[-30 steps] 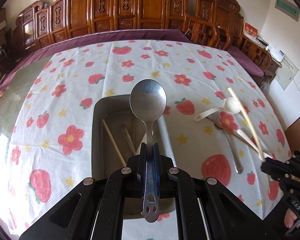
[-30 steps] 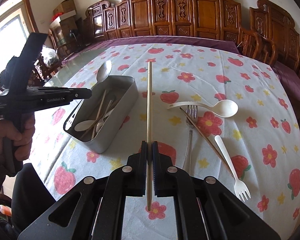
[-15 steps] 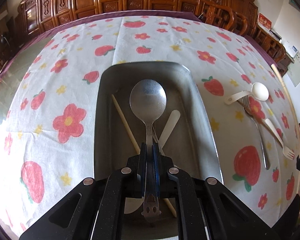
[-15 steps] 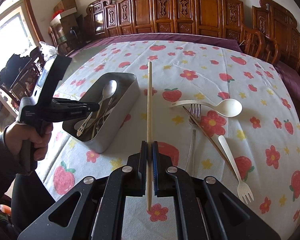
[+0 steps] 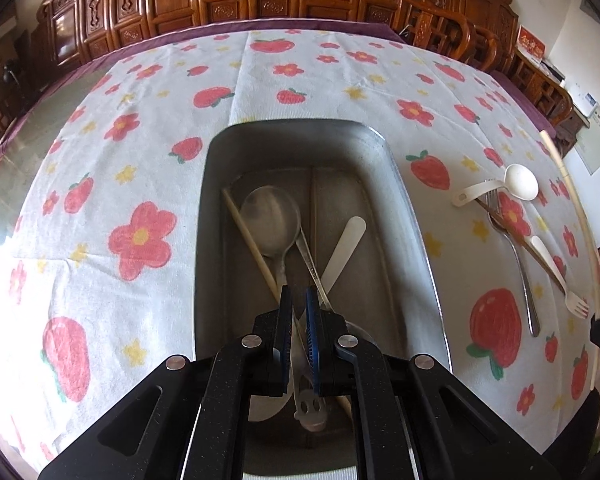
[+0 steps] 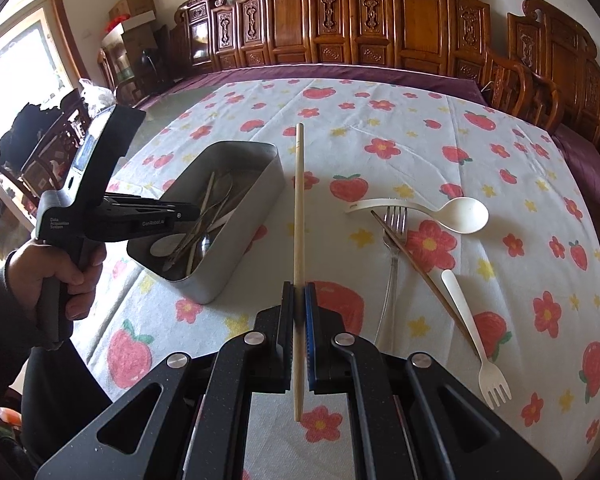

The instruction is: Organize utensils

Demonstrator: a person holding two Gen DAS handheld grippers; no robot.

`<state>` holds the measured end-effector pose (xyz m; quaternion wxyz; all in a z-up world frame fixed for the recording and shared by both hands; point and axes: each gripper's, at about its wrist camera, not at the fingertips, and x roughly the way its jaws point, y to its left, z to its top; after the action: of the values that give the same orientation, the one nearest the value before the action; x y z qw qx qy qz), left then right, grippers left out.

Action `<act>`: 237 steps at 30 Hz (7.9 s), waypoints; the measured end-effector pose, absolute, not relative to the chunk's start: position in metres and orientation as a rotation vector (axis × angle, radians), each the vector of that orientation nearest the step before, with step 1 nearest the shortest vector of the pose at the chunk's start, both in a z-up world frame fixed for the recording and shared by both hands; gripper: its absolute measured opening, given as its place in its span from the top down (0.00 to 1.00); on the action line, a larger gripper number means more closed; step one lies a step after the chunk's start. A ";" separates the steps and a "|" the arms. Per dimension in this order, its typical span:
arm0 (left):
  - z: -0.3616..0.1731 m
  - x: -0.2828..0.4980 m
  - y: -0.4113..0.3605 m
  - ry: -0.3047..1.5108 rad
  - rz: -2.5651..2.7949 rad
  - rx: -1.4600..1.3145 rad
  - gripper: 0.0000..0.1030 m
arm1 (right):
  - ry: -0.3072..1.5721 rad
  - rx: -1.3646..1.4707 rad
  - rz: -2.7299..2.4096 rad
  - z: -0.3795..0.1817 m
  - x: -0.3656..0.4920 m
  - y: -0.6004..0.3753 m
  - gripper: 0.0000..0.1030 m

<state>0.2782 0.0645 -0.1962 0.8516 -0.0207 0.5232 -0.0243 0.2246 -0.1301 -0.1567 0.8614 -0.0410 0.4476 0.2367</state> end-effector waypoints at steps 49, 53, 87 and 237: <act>-0.115 0.193 0.140 0.910 -0.017 -0.111 0.79 | 1.081 0.090 0.598 -0.189 0.298 0.008 0.94; -0.116 0.191 0.139 0.911 -0.017 -0.111 0.79 | 1.098 0.092 0.585 -0.199 0.303 0.014 0.94; -0.123 0.194 0.057 0.948 -0.101 -0.069 0.51 | 0.944 -0.080 0.406 -0.170 0.243 -0.189 0.86; -0.111 0.229 -0.036 0.973 -0.231 -0.088 0.96 | 0.916 -0.089 0.451 -0.153 0.238 -0.193 0.96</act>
<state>0.2293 -0.0358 -0.1111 0.8767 -0.0423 0.4661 -0.1107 0.2382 -0.1934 -0.1532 0.8715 -0.0426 0.4383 0.2159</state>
